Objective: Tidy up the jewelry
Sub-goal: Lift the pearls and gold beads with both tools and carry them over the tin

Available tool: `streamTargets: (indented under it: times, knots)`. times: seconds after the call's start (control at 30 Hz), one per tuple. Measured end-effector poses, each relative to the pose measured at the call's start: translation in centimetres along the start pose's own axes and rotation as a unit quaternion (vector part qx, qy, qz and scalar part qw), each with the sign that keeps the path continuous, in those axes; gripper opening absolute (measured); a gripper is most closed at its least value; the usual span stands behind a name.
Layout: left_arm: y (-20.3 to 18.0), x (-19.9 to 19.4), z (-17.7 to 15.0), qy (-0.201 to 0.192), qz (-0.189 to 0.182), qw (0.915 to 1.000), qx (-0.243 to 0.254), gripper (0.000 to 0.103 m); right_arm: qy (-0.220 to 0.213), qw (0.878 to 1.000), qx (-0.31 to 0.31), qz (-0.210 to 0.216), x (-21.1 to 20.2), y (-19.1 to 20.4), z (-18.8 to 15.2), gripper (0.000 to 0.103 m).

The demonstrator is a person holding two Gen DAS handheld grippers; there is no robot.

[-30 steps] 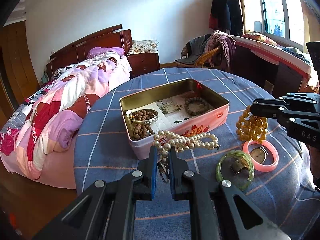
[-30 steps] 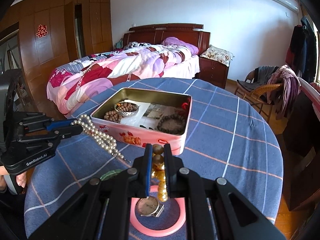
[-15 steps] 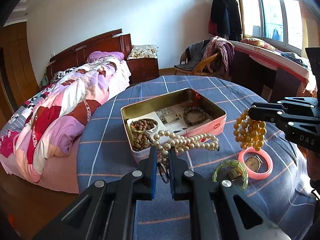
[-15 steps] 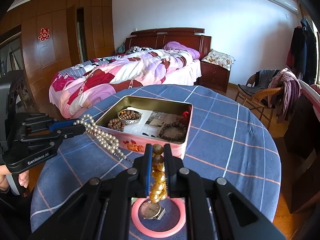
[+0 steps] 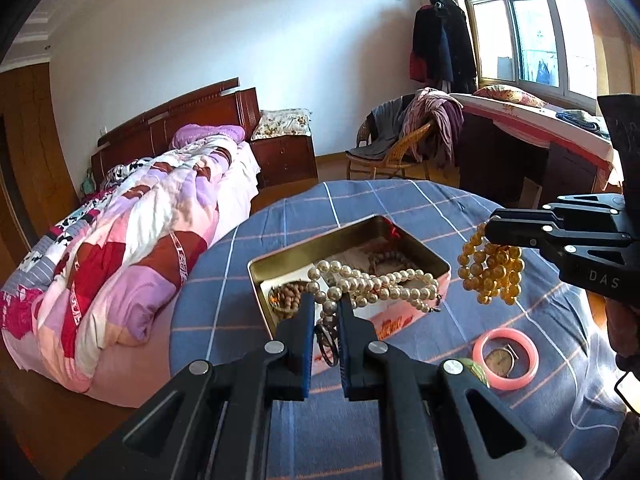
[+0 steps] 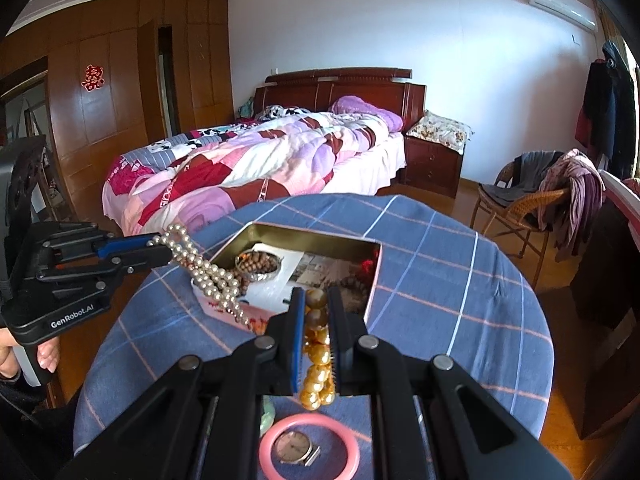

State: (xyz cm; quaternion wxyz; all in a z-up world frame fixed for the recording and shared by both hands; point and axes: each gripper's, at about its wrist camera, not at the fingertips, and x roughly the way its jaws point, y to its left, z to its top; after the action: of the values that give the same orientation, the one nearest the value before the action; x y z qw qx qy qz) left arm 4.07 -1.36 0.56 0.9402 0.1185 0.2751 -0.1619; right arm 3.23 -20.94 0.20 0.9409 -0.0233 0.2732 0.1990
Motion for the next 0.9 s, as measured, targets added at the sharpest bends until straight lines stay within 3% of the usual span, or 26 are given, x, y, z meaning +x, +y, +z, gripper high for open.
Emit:
streamTargets:
  times: [0.9]
  knots:
    - [3.0, 6.2, 3.4, 0.017, 0.042, 0.9989, 0.016, 0.009, 0.004, 1.000, -0.027, -0.014, 4.9, 0.0, 3.9, 0.013]
